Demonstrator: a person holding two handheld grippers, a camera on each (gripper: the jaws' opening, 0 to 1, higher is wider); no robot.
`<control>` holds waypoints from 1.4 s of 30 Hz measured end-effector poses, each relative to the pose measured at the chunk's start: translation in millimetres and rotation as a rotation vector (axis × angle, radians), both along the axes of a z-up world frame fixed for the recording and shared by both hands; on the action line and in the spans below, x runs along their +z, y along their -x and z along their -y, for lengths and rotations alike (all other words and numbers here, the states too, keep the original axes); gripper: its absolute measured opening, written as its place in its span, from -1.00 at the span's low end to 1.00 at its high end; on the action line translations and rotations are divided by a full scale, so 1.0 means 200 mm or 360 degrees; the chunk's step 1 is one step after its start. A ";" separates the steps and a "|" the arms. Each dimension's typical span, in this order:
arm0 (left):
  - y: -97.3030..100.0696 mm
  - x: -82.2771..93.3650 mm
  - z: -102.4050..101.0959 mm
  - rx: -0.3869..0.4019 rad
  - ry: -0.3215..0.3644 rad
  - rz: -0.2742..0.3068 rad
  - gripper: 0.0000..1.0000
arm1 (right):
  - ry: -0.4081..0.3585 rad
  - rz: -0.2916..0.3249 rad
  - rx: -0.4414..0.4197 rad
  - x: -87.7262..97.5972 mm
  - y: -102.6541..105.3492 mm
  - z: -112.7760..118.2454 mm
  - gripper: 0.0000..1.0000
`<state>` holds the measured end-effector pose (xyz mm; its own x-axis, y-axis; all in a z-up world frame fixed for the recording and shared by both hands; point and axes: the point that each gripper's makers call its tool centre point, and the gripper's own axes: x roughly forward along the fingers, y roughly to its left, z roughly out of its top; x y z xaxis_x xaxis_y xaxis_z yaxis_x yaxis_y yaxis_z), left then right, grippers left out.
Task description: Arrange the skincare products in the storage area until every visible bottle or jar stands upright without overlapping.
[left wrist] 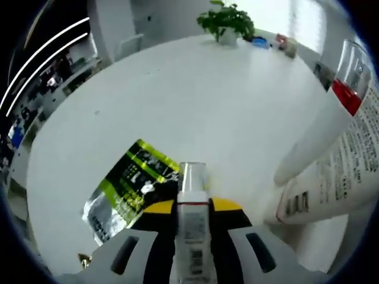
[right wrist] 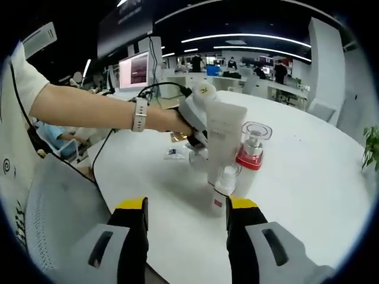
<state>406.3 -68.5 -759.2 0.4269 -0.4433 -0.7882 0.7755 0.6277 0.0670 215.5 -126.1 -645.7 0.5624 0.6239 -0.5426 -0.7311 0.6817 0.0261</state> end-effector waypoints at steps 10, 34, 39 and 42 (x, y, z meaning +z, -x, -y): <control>0.00 0.07 -0.07 0.0180 0.0214 0.0049 -0.70 | -0.0005 0.0013 -0.0018 0.01 0.01 0.01 0.07; 0.32 0.45 -0.23 0.0400 0.0667 0.0208 -0.70 | -0.0171 0.0111 0.0042 0.10 0.01 -0.10 -0.04; 0.39 0.52 -0.24 0.0426 0.0768 0.0214 -0.70 | -0.0243 0.0129 0.0055 0.13 0.01 -0.13 -0.11; 0.42 0.55 -0.23 0.0432 0.0825 0.0205 -0.70 | -0.0232 0.0134 0.0070 0.13 0.01 -0.14 -0.17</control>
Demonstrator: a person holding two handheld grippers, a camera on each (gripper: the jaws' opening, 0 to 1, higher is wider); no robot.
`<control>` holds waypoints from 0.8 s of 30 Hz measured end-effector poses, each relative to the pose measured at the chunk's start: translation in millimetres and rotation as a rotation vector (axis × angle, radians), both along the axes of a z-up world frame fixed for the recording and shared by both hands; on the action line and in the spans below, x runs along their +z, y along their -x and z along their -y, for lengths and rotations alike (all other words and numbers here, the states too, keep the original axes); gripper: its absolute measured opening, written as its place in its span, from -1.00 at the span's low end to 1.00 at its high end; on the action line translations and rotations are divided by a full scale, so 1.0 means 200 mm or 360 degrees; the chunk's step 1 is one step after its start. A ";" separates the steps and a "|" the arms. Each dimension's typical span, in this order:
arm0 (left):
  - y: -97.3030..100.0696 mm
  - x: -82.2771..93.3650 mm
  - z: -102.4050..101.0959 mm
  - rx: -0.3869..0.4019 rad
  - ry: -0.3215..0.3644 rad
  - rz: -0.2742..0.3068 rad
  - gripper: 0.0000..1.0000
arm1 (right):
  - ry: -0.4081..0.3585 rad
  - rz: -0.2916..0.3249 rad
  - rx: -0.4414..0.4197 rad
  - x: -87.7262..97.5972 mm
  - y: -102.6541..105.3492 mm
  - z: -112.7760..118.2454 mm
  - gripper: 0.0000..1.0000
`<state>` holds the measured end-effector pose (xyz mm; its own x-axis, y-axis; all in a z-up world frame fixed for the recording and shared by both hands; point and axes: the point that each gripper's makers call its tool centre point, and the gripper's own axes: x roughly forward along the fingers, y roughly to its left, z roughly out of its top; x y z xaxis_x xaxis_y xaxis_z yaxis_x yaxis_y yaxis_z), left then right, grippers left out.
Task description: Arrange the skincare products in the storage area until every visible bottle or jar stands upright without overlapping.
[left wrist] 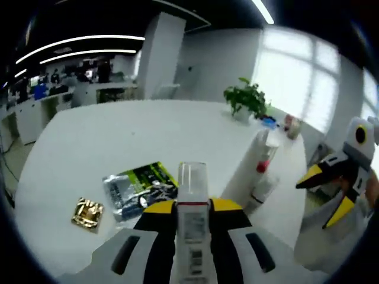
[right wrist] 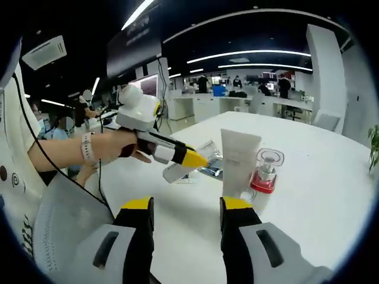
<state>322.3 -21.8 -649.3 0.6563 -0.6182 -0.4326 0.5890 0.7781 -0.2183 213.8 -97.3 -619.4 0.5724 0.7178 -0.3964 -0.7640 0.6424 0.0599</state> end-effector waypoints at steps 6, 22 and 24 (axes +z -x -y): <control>0.08 0.04 0.01 -0.0030 0.0051 0.0007 -0.70 | -0.0106 0.0000 -0.0037 0.04 -0.01 -0.02 -0.31; 0.25 0.13 0.09 -0.0113 0.0200 -0.0008 -0.70 | -0.0250 -0.0039 -0.0061 0.04 -0.02 -0.03 -0.44; 0.27 0.15 0.11 -0.0140 0.0243 -0.0013 -0.70 | -0.0291 -0.0060 -0.0070 0.05 -0.03 -0.03 -0.46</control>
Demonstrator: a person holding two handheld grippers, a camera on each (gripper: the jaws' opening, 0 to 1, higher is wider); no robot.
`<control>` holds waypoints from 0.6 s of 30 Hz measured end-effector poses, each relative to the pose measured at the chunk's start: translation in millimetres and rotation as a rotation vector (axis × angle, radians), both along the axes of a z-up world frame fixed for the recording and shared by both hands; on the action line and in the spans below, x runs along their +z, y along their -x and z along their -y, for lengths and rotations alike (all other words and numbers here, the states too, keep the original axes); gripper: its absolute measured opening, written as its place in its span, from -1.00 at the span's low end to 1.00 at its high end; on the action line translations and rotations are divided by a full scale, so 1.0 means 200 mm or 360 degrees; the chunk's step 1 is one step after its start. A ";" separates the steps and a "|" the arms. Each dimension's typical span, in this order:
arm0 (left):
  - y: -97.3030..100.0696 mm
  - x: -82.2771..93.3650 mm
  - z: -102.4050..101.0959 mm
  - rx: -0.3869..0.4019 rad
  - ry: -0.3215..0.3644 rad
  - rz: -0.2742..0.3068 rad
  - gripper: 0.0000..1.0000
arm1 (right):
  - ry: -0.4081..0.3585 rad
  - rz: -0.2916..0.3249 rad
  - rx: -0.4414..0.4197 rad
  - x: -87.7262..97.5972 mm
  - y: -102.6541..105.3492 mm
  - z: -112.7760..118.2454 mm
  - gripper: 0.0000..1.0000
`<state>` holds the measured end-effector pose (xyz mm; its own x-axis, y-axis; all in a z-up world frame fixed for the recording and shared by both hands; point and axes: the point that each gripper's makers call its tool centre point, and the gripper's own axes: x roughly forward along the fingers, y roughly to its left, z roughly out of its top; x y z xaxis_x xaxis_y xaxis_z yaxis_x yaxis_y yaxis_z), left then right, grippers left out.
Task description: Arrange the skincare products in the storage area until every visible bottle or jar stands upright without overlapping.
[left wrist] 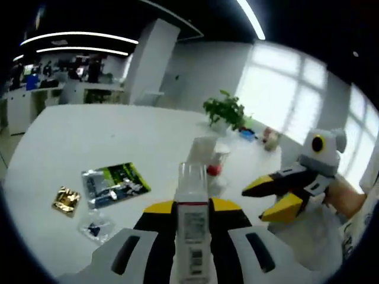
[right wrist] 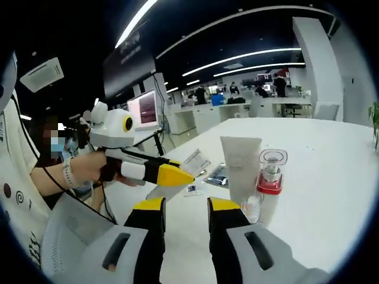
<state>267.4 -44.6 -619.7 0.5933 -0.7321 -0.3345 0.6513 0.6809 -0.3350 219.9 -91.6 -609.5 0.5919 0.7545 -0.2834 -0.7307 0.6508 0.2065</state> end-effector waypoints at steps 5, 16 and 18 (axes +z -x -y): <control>0.03 0.01 0.02 -0.0046 0.0023 -0.0004 -0.70 | -0.0132 -0.0034 -0.0043 0.02 -0.02 0.01 -0.51; 0.16 0.04 0.12 -0.0110 0.0099 -0.0025 -0.70 | -0.0306 -0.0114 -0.0071 0.02 -0.02 0.02 -0.53; 0.16 0.04 0.11 -0.0098 0.0115 -0.0026 -0.70 | -0.0346 -0.0123 -0.0080 0.03 -0.02 0.03 -0.53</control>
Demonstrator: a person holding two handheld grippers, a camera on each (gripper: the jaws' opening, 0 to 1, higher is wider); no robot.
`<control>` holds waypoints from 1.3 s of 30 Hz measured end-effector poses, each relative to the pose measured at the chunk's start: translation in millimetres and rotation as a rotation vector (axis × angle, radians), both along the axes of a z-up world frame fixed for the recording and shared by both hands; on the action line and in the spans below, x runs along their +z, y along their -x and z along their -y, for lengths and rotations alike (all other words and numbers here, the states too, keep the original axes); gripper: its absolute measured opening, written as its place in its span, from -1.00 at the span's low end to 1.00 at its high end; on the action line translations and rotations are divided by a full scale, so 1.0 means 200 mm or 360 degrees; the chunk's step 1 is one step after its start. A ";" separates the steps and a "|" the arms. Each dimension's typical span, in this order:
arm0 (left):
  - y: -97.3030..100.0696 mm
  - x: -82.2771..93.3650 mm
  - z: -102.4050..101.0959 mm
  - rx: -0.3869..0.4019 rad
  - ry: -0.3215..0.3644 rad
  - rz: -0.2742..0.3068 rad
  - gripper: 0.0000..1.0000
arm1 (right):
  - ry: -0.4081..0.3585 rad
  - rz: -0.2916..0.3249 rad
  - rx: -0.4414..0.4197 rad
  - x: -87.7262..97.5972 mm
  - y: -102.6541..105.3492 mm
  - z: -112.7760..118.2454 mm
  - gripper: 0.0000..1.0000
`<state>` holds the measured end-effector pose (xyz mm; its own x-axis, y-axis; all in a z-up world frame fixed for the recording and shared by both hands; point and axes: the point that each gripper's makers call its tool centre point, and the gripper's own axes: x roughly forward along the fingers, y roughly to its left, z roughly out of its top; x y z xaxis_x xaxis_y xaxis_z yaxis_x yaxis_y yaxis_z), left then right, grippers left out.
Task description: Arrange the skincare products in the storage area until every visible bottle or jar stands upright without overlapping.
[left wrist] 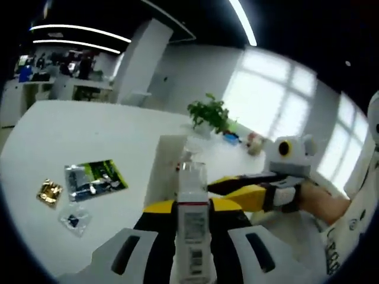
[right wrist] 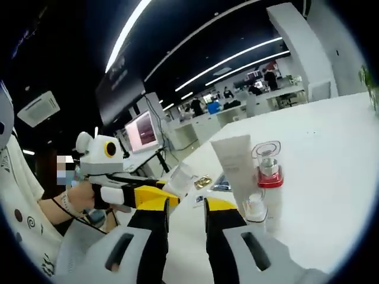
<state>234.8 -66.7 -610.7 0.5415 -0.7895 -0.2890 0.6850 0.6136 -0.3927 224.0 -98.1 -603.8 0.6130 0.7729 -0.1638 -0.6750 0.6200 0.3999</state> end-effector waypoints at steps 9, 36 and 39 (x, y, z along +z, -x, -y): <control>0.09 0.02 0.03 -0.0070 0.0111 -0.0037 -0.70 | -0.0458 -0.0194 -0.0008 0.05 0.04 -0.01 -0.48; 0.32 0.10 0.17 -0.0594 0.0539 -0.0442 -0.70 | -0.0885 -0.0317 0.0381 0.18 0.19 -0.07 -0.53; 0.34 0.11 0.18 -0.0635 0.0586 -0.0487 -0.70 | -0.0872 -0.0302 0.0426 0.19 0.20 -0.07 -0.52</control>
